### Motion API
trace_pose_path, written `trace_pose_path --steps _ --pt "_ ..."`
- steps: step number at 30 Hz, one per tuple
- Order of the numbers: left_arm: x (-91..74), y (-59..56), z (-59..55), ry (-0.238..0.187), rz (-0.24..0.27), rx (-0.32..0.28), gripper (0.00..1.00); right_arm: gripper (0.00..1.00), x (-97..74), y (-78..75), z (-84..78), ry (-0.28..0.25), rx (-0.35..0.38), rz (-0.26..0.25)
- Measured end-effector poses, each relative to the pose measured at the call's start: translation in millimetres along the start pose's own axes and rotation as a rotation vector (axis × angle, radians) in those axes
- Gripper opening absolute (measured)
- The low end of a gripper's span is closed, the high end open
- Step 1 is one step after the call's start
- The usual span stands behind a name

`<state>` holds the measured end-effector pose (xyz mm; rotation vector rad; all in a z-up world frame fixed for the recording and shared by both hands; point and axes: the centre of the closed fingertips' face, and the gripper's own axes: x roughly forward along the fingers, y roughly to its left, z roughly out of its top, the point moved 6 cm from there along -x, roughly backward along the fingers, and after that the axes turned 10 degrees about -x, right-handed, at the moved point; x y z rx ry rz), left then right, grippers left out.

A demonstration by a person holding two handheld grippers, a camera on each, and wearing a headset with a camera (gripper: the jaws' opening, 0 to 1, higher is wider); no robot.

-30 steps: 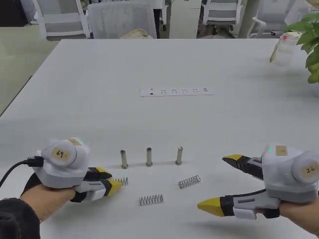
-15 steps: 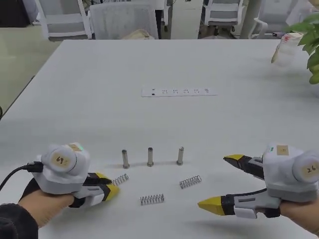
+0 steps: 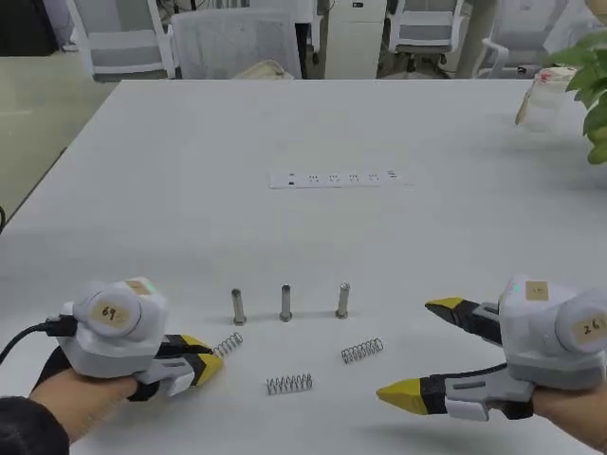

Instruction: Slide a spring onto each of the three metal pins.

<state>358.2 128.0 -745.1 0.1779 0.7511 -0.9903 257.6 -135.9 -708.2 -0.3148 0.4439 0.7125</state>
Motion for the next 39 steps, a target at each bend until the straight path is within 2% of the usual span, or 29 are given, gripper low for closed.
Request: trace_pose_path --steps 10,24,31,39 --pt "-11.7 -16.9 4.2 -0.019 -0.042 0.056 0.03 0.83 -2.2 0.7 5.6 -0.005 -0.012 -0.010" --pt "-24.5 -50.2 12.8 -0.060 -0.124 0.131 0.03 0.80 -10.2 3.7 17.1 -0.022 -0.036 -0.018" --pt "-31.4 -68.0 21.0 -0.081 -0.169 0.184 0.03 0.77 -11.8 12.4 27.8 -0.038 -0.066 0.007" --pt "-32.4 -79.3 24.3 -0.090 -0.203 0.228 0.03 0.70 -10.0 23.5 39.2 -0.046 -0.100 0.060"
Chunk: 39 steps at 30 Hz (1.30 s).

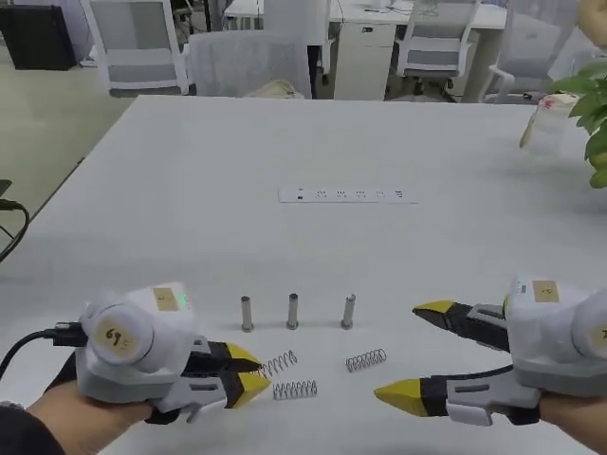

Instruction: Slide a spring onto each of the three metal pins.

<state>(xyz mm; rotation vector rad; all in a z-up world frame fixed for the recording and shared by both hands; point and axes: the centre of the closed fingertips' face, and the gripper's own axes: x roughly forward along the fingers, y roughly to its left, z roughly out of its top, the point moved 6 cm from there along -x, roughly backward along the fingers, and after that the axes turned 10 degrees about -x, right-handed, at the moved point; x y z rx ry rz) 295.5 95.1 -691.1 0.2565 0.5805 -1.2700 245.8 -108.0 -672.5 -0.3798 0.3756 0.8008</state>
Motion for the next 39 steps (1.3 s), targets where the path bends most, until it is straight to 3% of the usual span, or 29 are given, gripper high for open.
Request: trace_pose_path --steps 14,24,39 --pt "4.4 -20.5 14.3 -0.010 -0.061 0.068 0.03 0.56 20.0 24.8 20.3 -0.027 -0.039 0.135" --pt "7.5 -34.5 20.0 -0.013 -0.114 0.119 0.03 0.48 29.4 34.1 25.6 -0.038 -0.045 0.193" --pt "13.3 -38.7 23.4 -0.011 -0.140 0.142 0.03 0.32 39.8 43.6 23.8 -0.033 -0.034 0.281"
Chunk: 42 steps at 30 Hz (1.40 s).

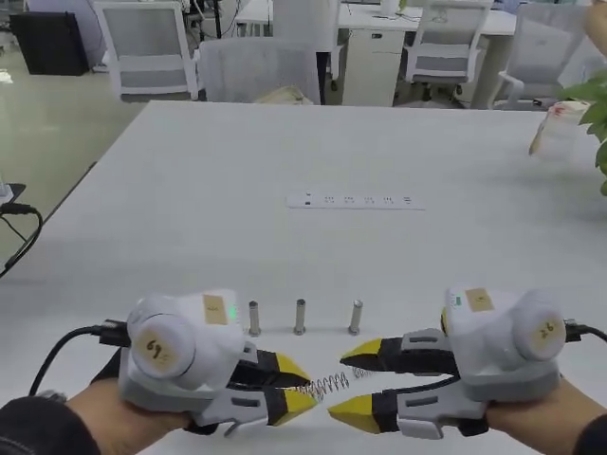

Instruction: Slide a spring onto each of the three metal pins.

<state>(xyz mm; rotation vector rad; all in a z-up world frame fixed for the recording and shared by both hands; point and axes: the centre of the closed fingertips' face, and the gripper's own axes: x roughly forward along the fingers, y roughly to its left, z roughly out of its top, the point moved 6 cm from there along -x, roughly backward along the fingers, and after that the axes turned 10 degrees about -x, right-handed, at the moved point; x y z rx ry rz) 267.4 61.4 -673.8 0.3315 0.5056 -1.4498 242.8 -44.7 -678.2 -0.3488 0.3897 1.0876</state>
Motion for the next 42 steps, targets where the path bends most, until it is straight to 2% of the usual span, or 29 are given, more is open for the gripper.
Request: trace_pose_path --steps 3,9,13,24,28,34,42 --pt "1.3 -1.1 0.9 -0.001 -0.006 0.005 0.03 0.24 1.2 3.2 0.4 -0.004 -0.001 0.027" --pt "3.3 -2.0 1.5 0.001 -0.012 0.012 0.03 0.19 0.7 3.3 -0.1 -0.001 -0.002 0.026" --pt "6.1 -3.3 -1.6 0.018 -0.017 0.024 0.03 0.12 -0.6 2.3 0.6 -0.006 -0.009 0.027" --pt "14.1 -3.5 -5.7 0.040 -0.002 0.048 0.03 0.09 2.4 3.8 13.8 -0.004 -0.043 0.045" --pt "14.5 -4.5 -6.1 0.043 -0.002 0.056 0.03 0.10 4.6 5.6 14.8 0.032 -0.042 0.075" --pt "14.2 -6.3 -3.9 0.041 -0.006 0.067 0.02 0.09 8.5 6.2 10.9 0.119 -0.080 0.113" --pt "18.1 -8.3 -5.7 0.078 -0.004 0.086 0.02 0.09 12.3 7.9 12.4 0.204 -0.150 0.155"
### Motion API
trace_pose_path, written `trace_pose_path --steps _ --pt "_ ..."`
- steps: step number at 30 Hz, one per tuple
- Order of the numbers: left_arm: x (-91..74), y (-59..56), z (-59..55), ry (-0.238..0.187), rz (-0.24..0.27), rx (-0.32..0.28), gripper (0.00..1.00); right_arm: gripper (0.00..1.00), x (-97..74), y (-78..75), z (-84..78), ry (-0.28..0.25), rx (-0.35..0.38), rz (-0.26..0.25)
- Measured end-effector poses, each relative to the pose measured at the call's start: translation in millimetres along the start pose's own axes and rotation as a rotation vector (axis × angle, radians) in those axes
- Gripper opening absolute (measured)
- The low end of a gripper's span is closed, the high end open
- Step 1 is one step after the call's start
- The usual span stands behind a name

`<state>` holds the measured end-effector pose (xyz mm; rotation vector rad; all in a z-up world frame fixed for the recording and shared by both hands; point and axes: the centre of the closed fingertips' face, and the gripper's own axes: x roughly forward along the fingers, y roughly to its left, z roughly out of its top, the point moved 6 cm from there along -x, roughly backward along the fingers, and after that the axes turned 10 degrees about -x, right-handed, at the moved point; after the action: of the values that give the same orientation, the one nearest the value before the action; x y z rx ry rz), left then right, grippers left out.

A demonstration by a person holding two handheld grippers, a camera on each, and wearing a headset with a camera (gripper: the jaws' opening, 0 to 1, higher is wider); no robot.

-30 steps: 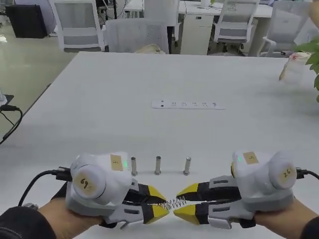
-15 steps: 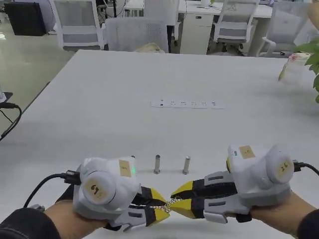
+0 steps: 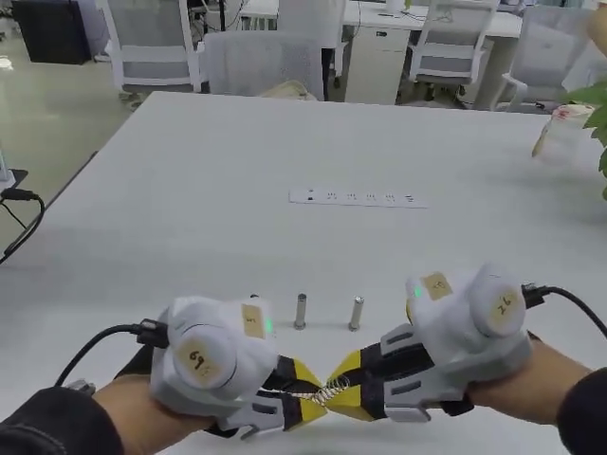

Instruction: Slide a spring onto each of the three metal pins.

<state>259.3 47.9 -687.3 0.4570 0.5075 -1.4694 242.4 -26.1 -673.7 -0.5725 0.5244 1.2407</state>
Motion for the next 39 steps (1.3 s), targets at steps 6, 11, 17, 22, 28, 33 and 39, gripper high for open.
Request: trace_pose_path --steps 6,11,17,22,28,33,39 --pt "1.2 0.3 -0.1 0.012 0.001 -0.002 0.02 0.09 2.2 -1.4 4.0 0.056 -0.041 0.023" --pt "1.4 0.4 0.3 0.018 0.003 -0.013 0.02 0.09 3.6 -1.7 4.8 0.096 -0.076 0.040" --pt "2.4 -0.6 0.4 0.036 0.000 -0.023 0.02 0.09 4.3 -1.5 3.9 0.128 -0.093 0.057" --pt "3.9 -1.7 1.5 0.052 -0.005 -0.022 0.02 0.09 4.6 -1.1 3.9 0.158 -0.111 0.075" --pt "4.6 -1.5 1.4 0.054 -0.006 -0.034 0.02 0.09 4.1 -1.4 4.3 0.175 -0.123 0.082" --pt "5.5 -3.3 1.3 0.056 -0.010 -0.044 0.03 0.08 5.1 0.1 6.1 0.215 -0.140 0.100" --pt "5.9 -3.4 3.0 0.028 0.006 -0.046 0.03 0.08 3.0 -2.3 8.0 0.249 -0.154 0.105"
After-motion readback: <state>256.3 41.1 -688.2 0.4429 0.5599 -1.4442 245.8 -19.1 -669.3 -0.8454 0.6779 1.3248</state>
